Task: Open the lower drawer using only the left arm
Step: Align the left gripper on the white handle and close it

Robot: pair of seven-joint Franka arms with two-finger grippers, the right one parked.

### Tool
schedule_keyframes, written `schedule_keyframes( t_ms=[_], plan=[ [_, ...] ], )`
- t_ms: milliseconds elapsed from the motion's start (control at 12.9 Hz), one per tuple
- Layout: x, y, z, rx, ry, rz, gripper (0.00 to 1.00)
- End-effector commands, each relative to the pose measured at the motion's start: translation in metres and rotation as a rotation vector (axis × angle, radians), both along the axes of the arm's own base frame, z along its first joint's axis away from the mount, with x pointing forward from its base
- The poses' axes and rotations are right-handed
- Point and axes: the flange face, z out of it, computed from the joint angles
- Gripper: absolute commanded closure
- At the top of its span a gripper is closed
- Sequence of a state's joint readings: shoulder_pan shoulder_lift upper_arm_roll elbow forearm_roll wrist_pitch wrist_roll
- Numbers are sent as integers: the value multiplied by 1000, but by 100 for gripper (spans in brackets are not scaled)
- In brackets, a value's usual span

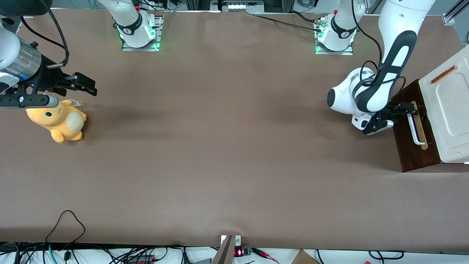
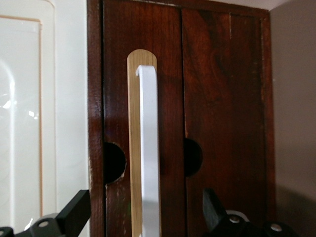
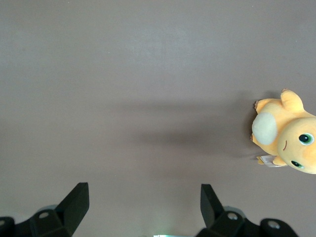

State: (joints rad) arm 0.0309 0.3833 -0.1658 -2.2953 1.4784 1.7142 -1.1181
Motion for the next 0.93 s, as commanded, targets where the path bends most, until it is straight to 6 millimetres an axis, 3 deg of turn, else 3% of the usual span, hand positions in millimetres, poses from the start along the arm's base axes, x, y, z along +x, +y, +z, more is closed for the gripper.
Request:
schedule_keyframes(
  t_ms=[0, 310, 466, 853],
  plan=[
    [4, 6, -2, 22, 0, -20, 6],
    [6, 10, -2, 38, 28, -46, 20],
    [6, 10, -2, 40, 29, -47, 33],
    [7, 21, -6, 54, 39, -58, 35]
  ],
)
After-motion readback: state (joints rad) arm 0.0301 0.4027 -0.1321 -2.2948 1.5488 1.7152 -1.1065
